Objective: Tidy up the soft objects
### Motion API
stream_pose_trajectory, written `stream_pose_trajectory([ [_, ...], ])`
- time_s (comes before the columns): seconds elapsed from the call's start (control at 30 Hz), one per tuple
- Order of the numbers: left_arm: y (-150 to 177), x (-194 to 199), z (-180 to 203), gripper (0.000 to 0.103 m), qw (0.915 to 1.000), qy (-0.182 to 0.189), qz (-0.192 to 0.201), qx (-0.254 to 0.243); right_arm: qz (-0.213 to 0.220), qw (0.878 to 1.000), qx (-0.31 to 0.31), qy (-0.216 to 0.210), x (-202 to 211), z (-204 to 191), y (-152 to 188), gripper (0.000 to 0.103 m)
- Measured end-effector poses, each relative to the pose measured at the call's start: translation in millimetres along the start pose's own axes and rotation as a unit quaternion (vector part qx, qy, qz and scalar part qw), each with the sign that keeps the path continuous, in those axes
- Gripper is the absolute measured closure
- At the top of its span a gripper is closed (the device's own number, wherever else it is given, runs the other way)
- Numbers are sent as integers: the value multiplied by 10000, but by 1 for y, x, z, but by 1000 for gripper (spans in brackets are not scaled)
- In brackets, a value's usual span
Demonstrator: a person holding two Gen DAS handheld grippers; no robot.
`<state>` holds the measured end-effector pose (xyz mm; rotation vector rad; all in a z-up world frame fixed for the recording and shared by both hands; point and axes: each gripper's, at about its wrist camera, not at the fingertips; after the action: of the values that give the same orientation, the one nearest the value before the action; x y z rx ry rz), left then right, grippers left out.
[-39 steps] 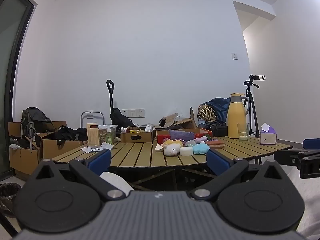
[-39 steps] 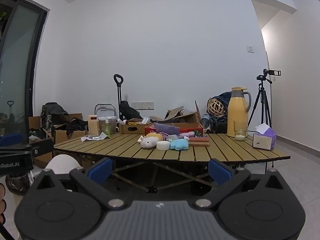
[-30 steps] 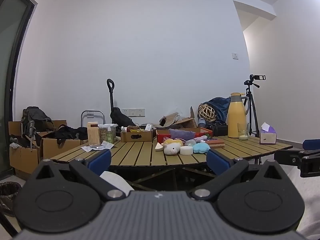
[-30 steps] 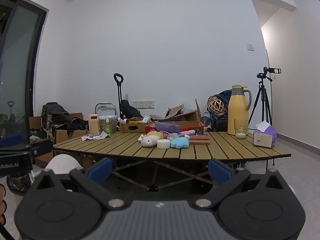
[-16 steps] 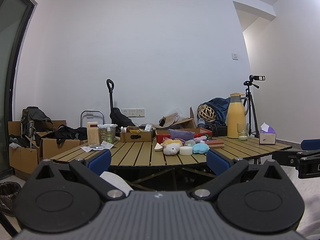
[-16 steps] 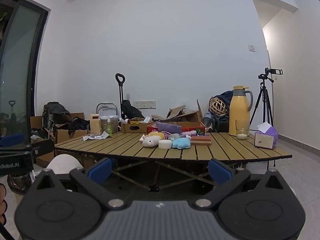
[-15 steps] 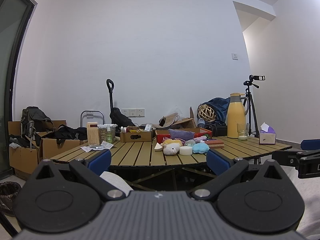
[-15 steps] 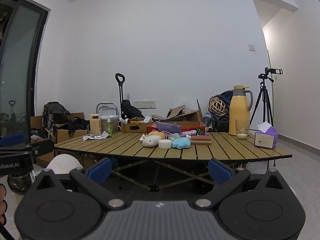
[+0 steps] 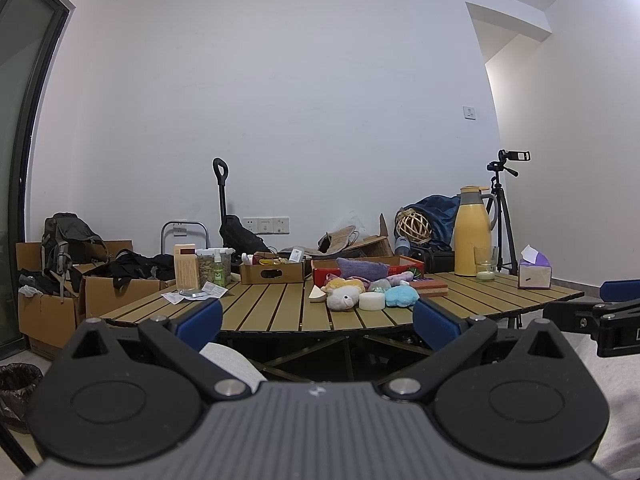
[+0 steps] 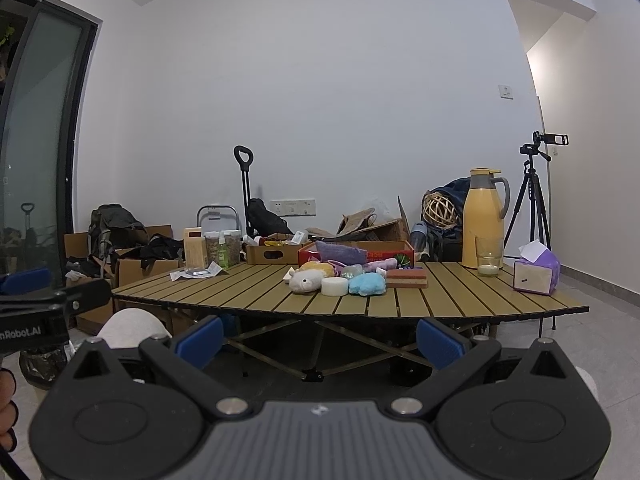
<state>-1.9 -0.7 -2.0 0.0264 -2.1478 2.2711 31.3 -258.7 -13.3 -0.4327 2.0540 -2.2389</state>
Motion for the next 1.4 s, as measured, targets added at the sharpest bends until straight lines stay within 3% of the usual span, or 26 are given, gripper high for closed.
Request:
stream_pose_trajectory([
  [1.0,0,2,2,0,10000,23,-4,-2,3,10000,-20,51,-3,2,-1,0],
  [1.4,-3,-16,3,0,9999,110,-55,-36,143,9999,-53,-62,-15,9,-8,0],
])
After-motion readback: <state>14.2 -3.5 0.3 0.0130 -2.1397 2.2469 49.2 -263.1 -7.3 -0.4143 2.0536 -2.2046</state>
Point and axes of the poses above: each gripper's, at about its wrist camera, not at the fingertips, and x roughly against the way its jaws point, z to its right, y to its underside, and after that the axes turned 6 degrees about x, right-handed
